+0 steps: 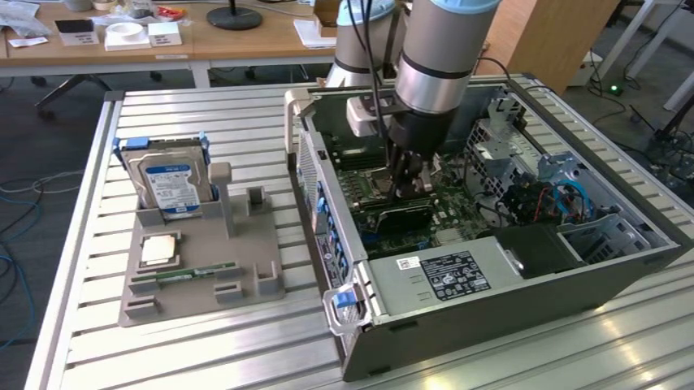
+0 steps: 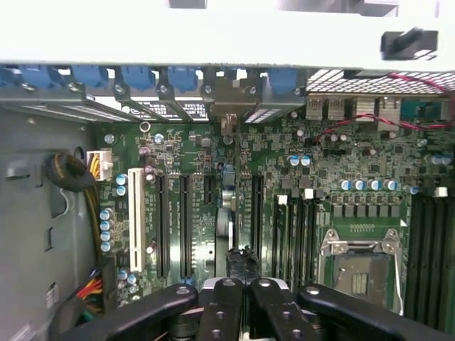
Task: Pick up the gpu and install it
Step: 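Press down on the gpu until it lock into place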
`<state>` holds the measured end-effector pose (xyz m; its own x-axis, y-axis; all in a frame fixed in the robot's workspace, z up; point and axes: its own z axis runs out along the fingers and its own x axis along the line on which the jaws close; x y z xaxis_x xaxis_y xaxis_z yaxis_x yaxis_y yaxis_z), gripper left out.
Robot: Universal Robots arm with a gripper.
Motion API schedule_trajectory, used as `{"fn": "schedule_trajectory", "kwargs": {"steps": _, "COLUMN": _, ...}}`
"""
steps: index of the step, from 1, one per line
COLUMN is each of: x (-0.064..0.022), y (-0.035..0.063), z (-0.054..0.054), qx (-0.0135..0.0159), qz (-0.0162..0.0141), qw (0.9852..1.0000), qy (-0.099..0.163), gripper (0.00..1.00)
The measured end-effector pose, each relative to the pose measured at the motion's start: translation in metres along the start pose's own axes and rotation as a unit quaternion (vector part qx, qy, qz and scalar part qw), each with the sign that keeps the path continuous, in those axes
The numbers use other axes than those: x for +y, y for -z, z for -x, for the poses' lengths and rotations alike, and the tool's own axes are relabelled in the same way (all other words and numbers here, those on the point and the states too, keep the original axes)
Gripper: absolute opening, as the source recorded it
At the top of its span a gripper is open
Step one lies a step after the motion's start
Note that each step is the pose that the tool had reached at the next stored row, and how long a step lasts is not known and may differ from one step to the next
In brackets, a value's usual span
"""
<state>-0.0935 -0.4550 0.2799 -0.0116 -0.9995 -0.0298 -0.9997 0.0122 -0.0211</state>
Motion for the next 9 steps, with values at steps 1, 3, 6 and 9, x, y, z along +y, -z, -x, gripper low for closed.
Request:
{"fn": "schedule_trajectory", "kwargs": {"steps": 1, "x": -0.0001, "y": 0.0032, "z": 0.0, "qx": 0.0, "qz": 0.0, "qw": 1.0, "qy": 0.0, "gripper": 0.11}}
{"fn": "schedule_trajectory", "kwargs": {"steps": 3, "x": -0.0004, "y": 0.0104, "z": 0.0, "qx": 0.0003, "qz": 0.0, "qw": 1.0, "qy": 0.0, "gripper": 0.11}}
{"fn": "schedule_trajectory", "kwargs": {"steps": 6, "x": -0.0007, "y": 0.0214, "z": 0.001, "qx": 0.0004, "qz": 0.0, "qw": 1.0, "qy": 0.0, "gripper": 0.11}}
{"fn": "schedule_trajectory", "kwargs": {"steps": 9, "x": -0.0009, "y": 0.0322, "z": 0.001, "qx": 0.0006, "qz": 0.0, "qw": 1.0, "qy": 0.0, "gripper": 0.11}}
